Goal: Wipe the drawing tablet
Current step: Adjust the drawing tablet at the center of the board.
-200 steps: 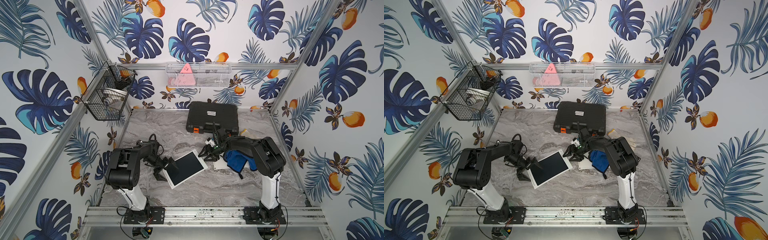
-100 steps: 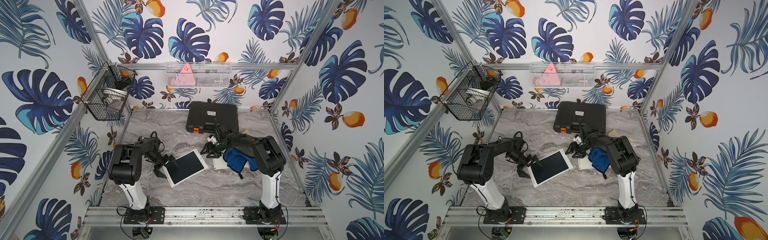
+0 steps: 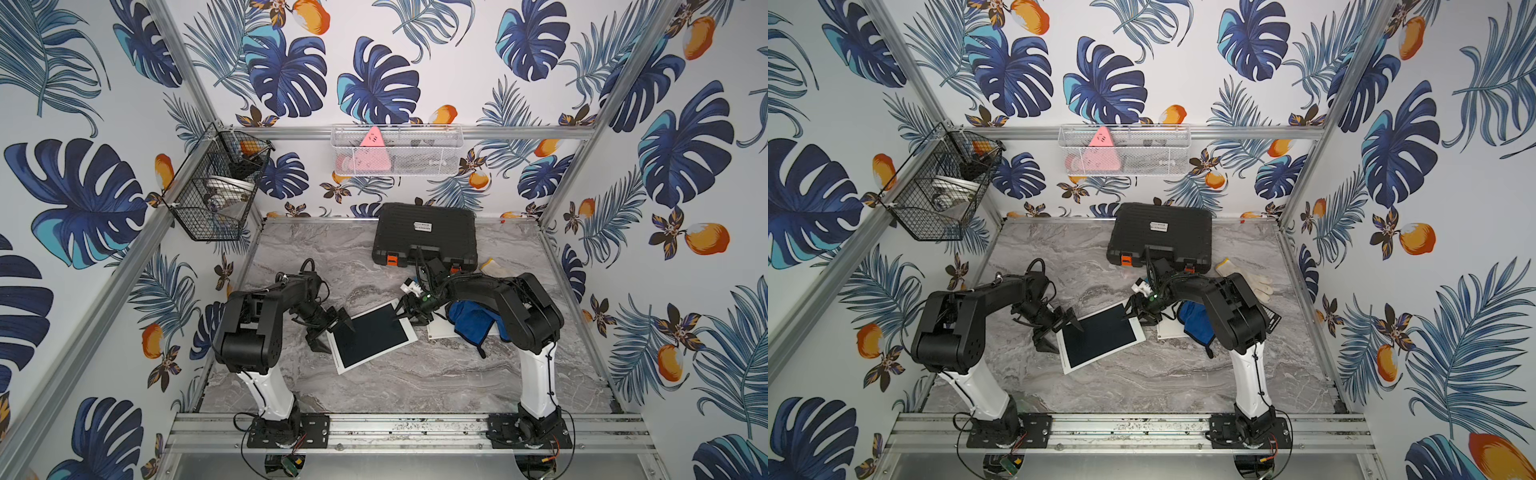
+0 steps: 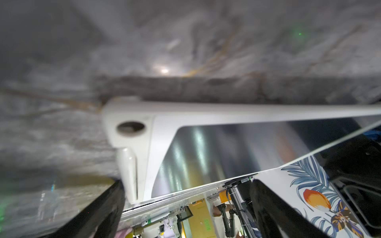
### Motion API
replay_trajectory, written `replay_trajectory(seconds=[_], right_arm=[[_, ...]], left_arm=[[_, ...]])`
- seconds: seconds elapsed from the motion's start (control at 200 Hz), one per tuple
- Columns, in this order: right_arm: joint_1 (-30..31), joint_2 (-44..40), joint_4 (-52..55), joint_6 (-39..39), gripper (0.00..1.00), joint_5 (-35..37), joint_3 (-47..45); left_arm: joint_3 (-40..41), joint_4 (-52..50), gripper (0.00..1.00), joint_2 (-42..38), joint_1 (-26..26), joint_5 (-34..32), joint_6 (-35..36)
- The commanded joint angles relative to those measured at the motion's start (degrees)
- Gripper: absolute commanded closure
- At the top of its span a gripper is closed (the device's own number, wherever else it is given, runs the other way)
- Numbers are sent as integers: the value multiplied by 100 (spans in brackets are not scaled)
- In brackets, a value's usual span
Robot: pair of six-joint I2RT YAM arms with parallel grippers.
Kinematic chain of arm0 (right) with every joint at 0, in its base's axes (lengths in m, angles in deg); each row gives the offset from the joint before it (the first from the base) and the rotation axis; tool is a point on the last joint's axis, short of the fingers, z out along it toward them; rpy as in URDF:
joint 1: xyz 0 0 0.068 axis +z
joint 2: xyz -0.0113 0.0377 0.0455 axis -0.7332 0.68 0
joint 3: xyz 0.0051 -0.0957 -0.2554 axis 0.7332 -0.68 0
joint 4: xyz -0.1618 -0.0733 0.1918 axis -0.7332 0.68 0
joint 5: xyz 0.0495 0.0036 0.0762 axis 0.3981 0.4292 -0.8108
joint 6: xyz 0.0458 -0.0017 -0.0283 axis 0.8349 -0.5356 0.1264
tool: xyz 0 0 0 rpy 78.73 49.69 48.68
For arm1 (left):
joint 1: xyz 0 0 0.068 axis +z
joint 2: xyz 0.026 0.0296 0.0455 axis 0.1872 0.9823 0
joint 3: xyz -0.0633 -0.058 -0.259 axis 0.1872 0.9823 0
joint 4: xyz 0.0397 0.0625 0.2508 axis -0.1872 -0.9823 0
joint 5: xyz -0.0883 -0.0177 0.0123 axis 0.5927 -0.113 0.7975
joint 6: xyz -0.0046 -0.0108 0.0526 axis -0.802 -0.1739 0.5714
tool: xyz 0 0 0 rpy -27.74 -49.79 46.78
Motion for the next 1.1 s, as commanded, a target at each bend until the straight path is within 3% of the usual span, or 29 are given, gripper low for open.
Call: replay_trajectory(seconds=[0.0,0.15,0.32,0.56,1.096], right_arm=[[-129,-76,-76,204,36,-23,-143],[-197,-177,-531,533,38,-277,-313],[-216,-434,-1139,1043,49,-485,-516],[-337,-879,-1840,1713,55,-518,-981],[-338,-1434,-1995,2184,73,-507,-996]], left_arm=[[65,2142,1,67,-4,-940,651],[172,2213,1,74,-3,-931,587],[177,2206,1,74,-5,-931,592],[173,2220,1,118,-3,-922,578],[166,2234,1,172,-8,-878,561]])
